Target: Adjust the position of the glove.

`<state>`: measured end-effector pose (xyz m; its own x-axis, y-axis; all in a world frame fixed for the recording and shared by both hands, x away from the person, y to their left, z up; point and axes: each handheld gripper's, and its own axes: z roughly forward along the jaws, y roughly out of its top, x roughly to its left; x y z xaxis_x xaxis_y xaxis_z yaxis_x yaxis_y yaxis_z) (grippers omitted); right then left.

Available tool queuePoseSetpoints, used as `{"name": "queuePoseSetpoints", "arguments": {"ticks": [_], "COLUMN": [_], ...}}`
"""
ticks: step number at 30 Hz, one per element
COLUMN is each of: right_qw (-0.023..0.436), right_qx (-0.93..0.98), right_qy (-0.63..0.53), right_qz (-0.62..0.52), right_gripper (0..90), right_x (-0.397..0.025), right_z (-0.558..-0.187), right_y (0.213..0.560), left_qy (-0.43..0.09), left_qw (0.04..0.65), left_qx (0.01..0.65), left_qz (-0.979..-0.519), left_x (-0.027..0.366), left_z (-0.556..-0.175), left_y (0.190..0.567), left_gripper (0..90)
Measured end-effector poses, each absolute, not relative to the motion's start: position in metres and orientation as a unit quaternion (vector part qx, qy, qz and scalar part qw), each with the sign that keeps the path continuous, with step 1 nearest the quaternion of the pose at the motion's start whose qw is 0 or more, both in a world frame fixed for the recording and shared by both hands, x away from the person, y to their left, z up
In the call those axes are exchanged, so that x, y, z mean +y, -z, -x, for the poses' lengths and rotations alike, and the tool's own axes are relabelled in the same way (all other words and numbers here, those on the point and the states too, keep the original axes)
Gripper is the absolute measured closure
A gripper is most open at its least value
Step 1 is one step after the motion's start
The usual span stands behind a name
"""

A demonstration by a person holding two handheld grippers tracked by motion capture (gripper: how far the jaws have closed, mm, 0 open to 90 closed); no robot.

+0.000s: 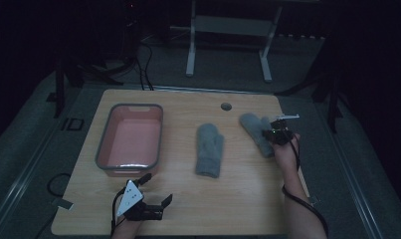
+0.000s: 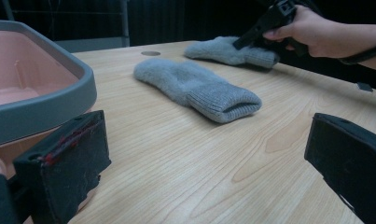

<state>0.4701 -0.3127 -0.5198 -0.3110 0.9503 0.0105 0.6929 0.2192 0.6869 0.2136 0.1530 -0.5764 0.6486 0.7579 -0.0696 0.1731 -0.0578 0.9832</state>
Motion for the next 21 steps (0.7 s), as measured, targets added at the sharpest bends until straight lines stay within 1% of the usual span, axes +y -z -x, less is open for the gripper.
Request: {"name": "queuePoseSetpoints", "arguments": {"ticks": [3,8,11,12,21], "right_qw": [0.234,0.256,0.256,0.265,0.281], "right_qx": [0.721,0.689,0.670,0.649,0.615], "right_qy": [-0.312,-0.324,-0.332,-0.341,-0.338], "right_qz": [-0.572,-0.596,-0.612,-0.627,-0.655], "right_gripper": [83.7,83.8,83.7,83.7,83.7], "right_x": [-0.311,-0.306,-0.307,-0.306,-0.304], "right_z": [-0.457,-0.437,-0.429,-0.418,-0.383], "right_y": [0.513,0.501,0.496,0.491,0.497], "left_qy": [-0.245,-0.247,-0.248,-0.249,-0.249], "left_qw": [0.595,0.592,0.590,0.590,0.590], "left_qx": [0.339,0.337,0.339,0.342,0.338], "left_qz": [-0.687,-0.689,-0.689,-0.688,-0.690], "left_x": [0.152,0.152,0.152,0.152,0.152], "left_z": [-0.214,-0.214,-0.214,-0.214,-0.214], "left_y": [0.576,0.576,0.576,0.576,0.576], "left_gripper": [0.3,0.3,0.3,0.3,0.3]}}
